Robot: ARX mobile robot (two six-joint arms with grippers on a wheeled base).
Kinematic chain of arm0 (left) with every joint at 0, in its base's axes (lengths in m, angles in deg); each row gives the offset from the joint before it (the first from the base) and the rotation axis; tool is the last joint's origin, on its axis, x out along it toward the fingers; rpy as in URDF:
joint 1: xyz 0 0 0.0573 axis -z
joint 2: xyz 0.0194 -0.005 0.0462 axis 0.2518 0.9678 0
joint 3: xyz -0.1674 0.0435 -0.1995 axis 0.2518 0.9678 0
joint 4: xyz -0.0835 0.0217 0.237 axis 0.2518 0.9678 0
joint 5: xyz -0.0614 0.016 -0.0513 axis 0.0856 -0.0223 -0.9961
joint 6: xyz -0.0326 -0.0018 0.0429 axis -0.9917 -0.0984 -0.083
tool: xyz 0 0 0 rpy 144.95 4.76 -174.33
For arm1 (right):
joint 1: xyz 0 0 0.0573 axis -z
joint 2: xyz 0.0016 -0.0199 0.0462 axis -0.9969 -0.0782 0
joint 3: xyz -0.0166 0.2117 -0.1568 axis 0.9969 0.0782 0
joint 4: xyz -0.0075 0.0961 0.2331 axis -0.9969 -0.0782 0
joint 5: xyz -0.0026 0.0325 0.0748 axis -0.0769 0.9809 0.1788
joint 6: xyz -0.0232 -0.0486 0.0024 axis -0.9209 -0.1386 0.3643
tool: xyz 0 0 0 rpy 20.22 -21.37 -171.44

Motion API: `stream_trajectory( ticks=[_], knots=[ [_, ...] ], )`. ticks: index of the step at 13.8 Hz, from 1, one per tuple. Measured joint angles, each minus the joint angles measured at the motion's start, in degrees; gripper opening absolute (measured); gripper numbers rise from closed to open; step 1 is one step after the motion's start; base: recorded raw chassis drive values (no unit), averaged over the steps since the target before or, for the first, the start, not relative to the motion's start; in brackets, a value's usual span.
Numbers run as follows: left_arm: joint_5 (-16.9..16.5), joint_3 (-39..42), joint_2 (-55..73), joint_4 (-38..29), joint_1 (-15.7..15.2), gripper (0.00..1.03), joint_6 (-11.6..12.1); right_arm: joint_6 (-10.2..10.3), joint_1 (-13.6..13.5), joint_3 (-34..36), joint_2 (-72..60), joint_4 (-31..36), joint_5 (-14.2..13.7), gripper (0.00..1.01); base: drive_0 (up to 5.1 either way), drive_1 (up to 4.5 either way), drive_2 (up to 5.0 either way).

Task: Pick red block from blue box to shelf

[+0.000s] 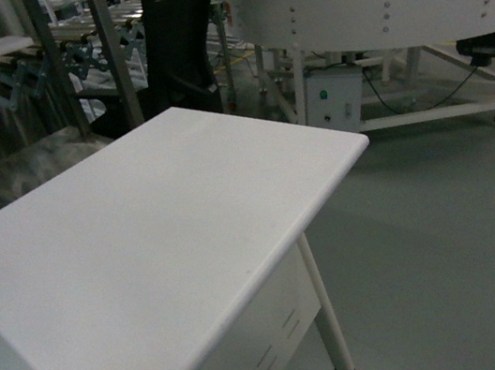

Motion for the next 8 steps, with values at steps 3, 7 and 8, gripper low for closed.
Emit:
stream_trajectory(
  ticks=[3,7,8],
  knots=[
    [0.0,0.0,0.0,0.0,0.0,0.98,0.0,0.02,0.0,0.0,0.0,0.02,0.0,0.29,0.0,0.0,0.0],
    [0.0,0.0,0.0,0.0,0.0,0.98,0.0,0.02,0.0,0.0,0.0,0.0,0.0,0.29,0.0,0.0,0.0],
    [0.02,0.0,0.0,0.0,0.0,0.98,0.0,0.0,0.0,0.0,0.0,0.0,0.0,0.29,0.0,0.0,0.0]
  ],
)
